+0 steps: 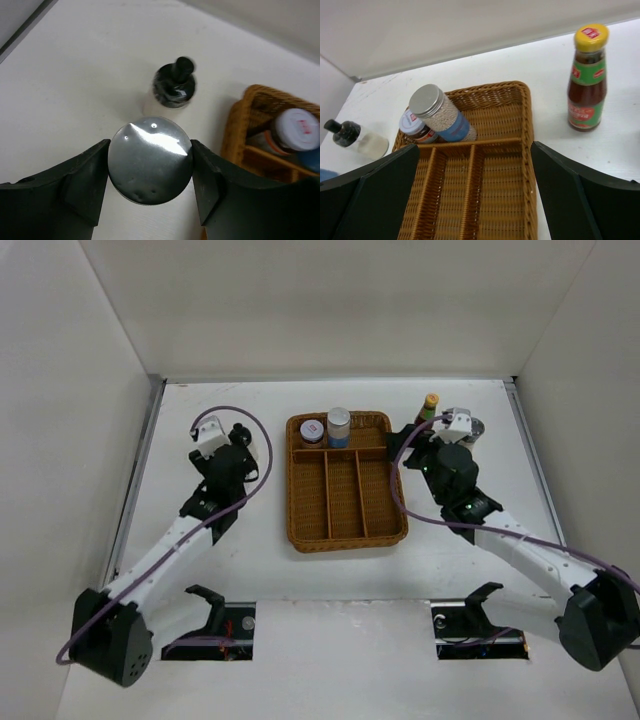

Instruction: Organize the condiment bottles

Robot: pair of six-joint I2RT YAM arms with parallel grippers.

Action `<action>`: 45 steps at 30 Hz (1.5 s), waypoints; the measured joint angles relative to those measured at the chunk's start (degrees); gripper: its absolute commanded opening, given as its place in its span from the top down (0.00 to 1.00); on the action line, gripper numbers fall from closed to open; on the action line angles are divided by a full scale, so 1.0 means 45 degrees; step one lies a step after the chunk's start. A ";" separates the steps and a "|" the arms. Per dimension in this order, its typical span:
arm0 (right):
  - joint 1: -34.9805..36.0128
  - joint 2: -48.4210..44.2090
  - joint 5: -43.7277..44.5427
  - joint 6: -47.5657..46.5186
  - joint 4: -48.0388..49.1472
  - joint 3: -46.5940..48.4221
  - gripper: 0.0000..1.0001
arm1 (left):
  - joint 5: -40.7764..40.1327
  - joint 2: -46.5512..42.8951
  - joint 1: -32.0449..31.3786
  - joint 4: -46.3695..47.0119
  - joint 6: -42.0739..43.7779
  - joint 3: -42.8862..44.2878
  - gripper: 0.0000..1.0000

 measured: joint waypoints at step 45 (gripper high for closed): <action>-0.3691 0.4512 -0.0262 -0.1326 -0.1671 0.4163 0.00 | 0.0787 0.0617 -0.4697 0.6635 0.1185 -0.2142 0.00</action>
